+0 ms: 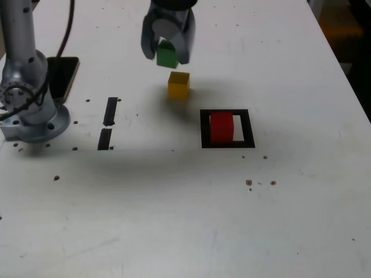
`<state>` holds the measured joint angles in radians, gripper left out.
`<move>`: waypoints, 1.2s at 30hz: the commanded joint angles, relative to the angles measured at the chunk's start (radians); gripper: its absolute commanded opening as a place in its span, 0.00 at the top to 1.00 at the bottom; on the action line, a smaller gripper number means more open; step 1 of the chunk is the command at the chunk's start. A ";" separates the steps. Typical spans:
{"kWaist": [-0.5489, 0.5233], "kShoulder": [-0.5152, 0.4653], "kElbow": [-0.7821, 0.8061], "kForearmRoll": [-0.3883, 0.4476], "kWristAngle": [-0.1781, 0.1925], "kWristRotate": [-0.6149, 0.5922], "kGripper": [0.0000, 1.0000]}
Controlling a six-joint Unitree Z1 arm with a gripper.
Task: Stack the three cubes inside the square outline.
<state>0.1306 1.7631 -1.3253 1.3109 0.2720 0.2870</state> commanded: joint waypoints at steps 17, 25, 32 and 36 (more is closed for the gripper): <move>0.225 -0.024 0.130 -0.043 -0.047 0.015 0.67; 0.244 -0.002 0.273 -0.262 -0.111 0.018 0.67; 0.251 0.002 0.321 -0.330 -0.122 0.021 0.65; 0.265 0.004 0.336 -0.338 -0.117 0.022 0.60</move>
<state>0.3933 1.7648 -0.9940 0.9732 0.1535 0.3073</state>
